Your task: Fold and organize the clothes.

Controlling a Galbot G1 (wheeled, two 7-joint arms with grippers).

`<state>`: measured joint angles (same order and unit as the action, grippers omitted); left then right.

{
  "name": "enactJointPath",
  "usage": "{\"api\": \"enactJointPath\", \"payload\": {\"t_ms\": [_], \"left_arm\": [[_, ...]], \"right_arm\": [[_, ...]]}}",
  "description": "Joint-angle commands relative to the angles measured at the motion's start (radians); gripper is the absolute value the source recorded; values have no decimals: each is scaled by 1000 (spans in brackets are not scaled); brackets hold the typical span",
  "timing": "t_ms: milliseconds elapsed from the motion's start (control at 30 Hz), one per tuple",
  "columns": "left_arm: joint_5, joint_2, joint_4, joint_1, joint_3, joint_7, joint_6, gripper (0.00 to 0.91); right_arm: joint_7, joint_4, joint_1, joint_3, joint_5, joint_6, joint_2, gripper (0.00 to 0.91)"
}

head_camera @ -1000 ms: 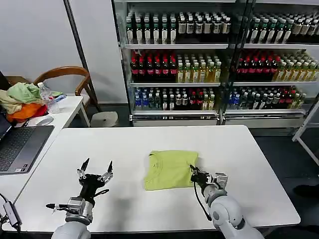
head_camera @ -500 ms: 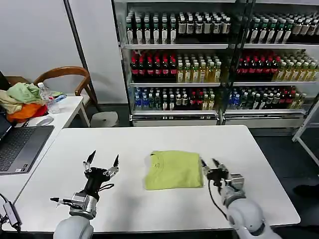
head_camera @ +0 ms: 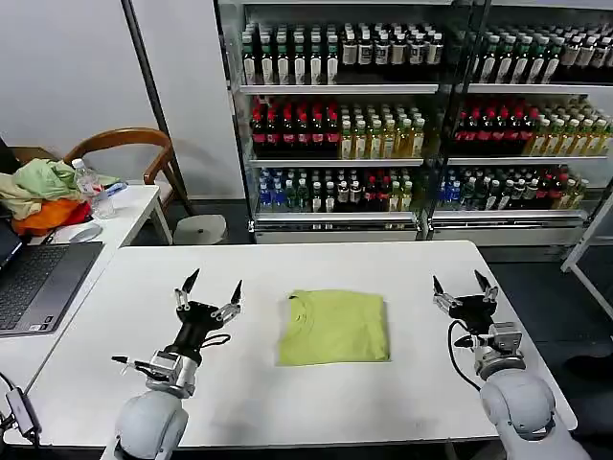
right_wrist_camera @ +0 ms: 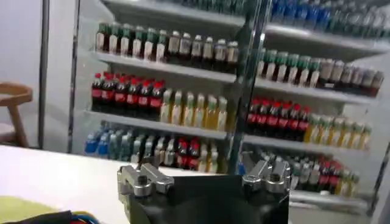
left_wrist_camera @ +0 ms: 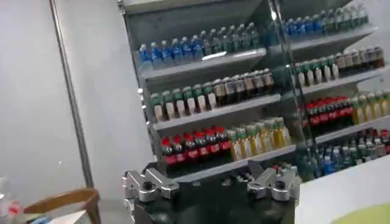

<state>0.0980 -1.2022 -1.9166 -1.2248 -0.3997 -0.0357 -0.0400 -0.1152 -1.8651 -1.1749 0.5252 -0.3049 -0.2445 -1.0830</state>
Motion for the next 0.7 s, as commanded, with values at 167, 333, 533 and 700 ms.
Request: {"api": "enactJointPath", "payload": {"t_ms": [167, 333, 533, 700], "left_arm": [[-2, 4, 90, 102, 53, 22, 42, 907], [2, 6, 94, 103, 39, 22, 40, 907], [1, -1, 94, 99, 29, 27, 39, 907], [1, 0, 105, 107, 25, 28, 40, 907]], "right_arm": [[38, 96, 55, 18, 95, 102, -1, 907], [27, 100, 84, -2, 97, 85, 4, 907], [42, 137, 114, -3, 114, 107, 20, 907], [52, 137, 105, -1, 126, 118, 26, 907]]}}
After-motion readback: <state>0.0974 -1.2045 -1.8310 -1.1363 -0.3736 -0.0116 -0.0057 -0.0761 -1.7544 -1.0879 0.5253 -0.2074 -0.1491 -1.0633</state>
